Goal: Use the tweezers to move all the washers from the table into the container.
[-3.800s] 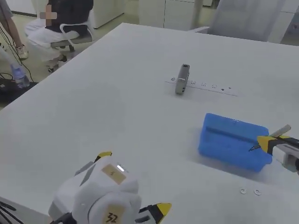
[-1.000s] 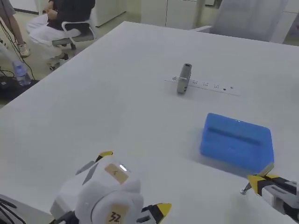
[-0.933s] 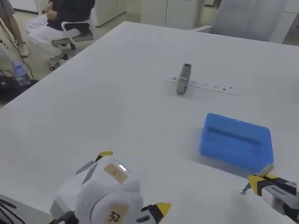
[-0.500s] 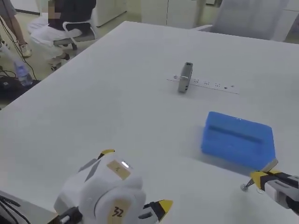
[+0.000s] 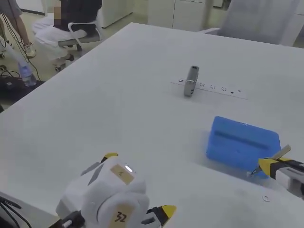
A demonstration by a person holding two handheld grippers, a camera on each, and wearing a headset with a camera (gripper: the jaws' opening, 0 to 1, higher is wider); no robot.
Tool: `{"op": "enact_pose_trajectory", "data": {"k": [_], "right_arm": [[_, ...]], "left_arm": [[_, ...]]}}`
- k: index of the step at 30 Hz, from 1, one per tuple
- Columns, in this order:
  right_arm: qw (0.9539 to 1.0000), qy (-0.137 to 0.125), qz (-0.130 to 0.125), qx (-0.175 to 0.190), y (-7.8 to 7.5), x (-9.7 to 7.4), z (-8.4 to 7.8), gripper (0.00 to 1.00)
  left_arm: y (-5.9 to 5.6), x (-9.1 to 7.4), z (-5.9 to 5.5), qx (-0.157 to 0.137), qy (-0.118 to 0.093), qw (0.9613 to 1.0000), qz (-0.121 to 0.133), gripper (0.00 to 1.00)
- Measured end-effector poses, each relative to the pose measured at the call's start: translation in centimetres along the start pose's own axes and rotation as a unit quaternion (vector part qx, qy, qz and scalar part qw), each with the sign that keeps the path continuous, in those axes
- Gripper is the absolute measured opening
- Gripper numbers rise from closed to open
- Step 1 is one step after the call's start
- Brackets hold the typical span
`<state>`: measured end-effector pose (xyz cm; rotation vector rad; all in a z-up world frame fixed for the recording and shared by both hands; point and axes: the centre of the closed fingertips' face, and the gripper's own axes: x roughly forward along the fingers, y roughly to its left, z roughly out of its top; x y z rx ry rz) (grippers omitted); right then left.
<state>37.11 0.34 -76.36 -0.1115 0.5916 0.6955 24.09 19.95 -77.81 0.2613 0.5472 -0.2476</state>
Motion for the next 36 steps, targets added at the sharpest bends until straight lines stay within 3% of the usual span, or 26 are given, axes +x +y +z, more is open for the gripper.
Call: {"op": "enact_pose_trajectory", "data": {"k": [6,13,17,23,36], "right_arm": [[0.9995,-0.029,-0.007,0.004,-0.4,0.3,3.0,0.02],[0.9986,-0.045,-0.027,0.008,-1.9,2.0,4.2,0.02],[0.9986,-0.039,-0.035,0.009,-2.5,3.4,4.2,0.02],[0.9991,-0.006,-0.042,-0.003,-3.5,6.0,2.1,0.02],[0.9988,0.02,-0.043,-0.01,-3.4,7.1,-0.4,0.02]], "left_arm": [[0.0,0.0,0.0,0.0,0.001,1.0,0.0,0.91],[0.0,0.0,-0.1,0.001,0.002,1.0,0.0,0.91],[0.0,0.0,-0.1,0.001,0.002,1.0,0.001,0.91],[0.0,0.1,-0.1,0.001,0.004,1.0,0.001,0.91],[0.1,0.0,-0.1,0.002,0.005,1.0,0.003,0.91]]}}
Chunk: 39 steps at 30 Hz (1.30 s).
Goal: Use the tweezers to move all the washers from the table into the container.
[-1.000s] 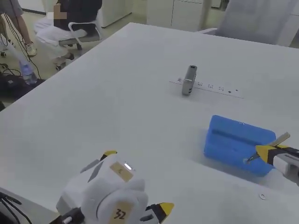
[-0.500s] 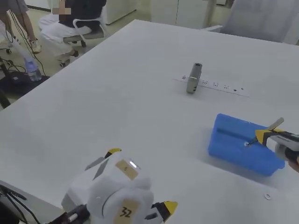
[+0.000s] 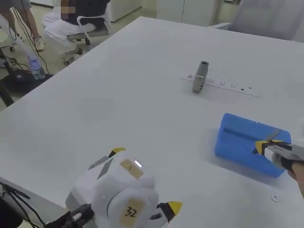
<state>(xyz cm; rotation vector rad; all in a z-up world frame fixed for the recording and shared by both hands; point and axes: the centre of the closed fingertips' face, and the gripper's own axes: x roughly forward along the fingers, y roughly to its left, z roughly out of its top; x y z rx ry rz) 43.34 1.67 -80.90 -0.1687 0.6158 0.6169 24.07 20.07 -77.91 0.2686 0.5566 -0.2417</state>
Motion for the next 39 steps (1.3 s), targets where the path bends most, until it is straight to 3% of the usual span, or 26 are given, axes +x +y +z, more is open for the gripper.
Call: {"op": "enact_pose_trajectory", "data": {"k": [15,20,23,26,31,39], "right_arm": [[1.0,0.006,0.001,-0.004,-0.1,-0.2,-0.5,0.04],[1.0,-0.008,-0.003,0.003,-0.3,-0.7,0.0,0.04],[0.9998,-0.021,-0.001,0.004,-0.2,-2.0,1.2,0.03],[0.9981,-0.054,-0.002,0.029,-0.6,-3.7,2.7,0.03],[0.9963,-0.074,-0.011,0.041,-1.0,-6.6,3.6,0.03],[0.9942,-0.094,-0.023,0.049,-1.0,-9.8,3.0,0.03]], "left_arm": [[-0.1,0.1,-0.1,0.003,0.002,1.0,-0.003,0.91],[0.0,0.1,-0.1,0.001,0.002,1.0,-0.001,0.91],[0.0,0.0,0.0,0.002,0.0,1.0,-0.001,0.91],[-0.1,0.0,0.0,0.003,0.001,1.0,-0.002,0.91],[-0.2,0.0,0.0,0.006,0.0,1.0,-0.005,0.91],[0.0,0.0,0.1,0.001,-0.004,1.0,-0.002,0.91]]}}
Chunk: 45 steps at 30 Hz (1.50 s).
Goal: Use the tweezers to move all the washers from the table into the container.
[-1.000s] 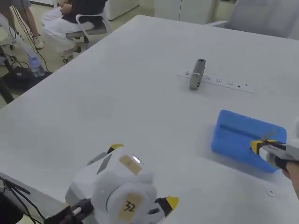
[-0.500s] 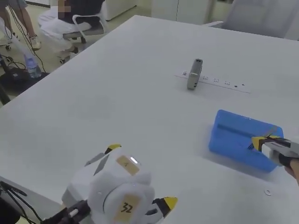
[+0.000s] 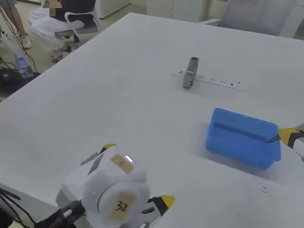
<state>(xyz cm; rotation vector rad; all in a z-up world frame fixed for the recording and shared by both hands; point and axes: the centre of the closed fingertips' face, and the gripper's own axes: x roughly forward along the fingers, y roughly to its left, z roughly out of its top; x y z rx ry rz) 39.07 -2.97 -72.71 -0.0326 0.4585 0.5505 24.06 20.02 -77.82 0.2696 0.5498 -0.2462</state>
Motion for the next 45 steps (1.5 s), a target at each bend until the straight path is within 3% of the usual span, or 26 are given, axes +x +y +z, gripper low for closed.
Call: {"op": "enact_pose_trajectory", "data": {"k": [4,7,11,18,24,45], "right_arm": [[0.9999,0.006,0.004,-0.007,0.2,-1.2,-1.6,0.03],[0.9994,0.032,-0.008,0.001,-0.1,-2.0,-4.0,0.03],[0.9984,0.052,-0.019,0.013,-0.8,-2.3,-6.4,0.03],[0.9967,0.073,-0.026,0.023,-1.5,-1.8,-8.8,0.03],[0.9957,0.085,-0.025,0.024,-1.6,-1.5,-9.3,0.04],[0.9955,0.089,-0.015,0.027,-1.0,-0.3,-10.0,0.04]], "left_arm": [[0.0,0.0,0.1,0.001,-0.002,1.0,0.0,0.91],[0.0,0.0,0.1,0.001,-0.003,1.0,0.0,0.91],[0.0,-0.1,0.2,0.001,-0.005,1.0,0.001,0.91],[0.0,-0.1,0.2,0.0,-0.006,1.0,0.0,0.91],[0.0,-0.1,0.1,0.002,-0.003,1.0,0.001,0.91],[0.0,0.1,-0.1,0.005,0.004,1.0,0.002,0.91]]}}
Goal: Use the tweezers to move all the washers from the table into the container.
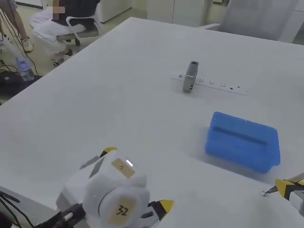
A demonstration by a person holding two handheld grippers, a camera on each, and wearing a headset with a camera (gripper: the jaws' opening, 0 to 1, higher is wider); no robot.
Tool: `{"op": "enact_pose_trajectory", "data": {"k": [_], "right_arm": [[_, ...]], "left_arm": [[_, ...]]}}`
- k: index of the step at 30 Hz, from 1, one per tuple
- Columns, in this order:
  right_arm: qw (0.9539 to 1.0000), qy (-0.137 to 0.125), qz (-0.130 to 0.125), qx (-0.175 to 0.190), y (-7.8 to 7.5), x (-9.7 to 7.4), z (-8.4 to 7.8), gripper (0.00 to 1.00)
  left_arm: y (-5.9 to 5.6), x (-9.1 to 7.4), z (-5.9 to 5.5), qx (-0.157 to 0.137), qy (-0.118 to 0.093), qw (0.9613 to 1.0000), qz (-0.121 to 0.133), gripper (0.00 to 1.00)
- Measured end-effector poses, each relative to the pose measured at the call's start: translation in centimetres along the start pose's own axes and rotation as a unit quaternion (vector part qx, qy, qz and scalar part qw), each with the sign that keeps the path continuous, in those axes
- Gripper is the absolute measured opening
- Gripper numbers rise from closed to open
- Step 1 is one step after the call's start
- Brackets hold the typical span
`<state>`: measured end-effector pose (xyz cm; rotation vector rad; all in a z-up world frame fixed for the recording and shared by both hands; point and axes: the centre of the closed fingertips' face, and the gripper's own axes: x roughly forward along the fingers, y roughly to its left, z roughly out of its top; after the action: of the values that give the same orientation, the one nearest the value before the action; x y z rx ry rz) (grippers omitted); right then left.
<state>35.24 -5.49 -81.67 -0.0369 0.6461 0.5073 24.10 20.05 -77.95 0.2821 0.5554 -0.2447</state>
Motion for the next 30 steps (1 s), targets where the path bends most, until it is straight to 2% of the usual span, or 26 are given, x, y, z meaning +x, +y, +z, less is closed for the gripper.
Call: {"op": "enact_pose_trajectory", "data": {"k": [5,16,25,30], "right_arm": [[1.0,0.001,0.0,0.007,-0.2,0.1,0.1,0.04],[1.0,0.005,0.004,-0.006,0.4,0.1,0.0,0.04],[0.9997,0.007,0.004,-0.022,0.6,0.2,-0.4,0.04],[0.9989,0.012,-0.002,-0.046,0.5,0.1,-0.8,0.03]], "left_arm": [[0.0,0.0,0.0,0.001,0.001,1.0,0.0,0.91],[0.1,0.0,-0.1,0.001,0.003,1.0,0.001,0.91],[0.1,0.0,-0.1,0.0,0.002,1.0,0.002,0.9],[0.1,0.0,-0.1,0.0,0.001,1.0,0.003,0.9]]}}
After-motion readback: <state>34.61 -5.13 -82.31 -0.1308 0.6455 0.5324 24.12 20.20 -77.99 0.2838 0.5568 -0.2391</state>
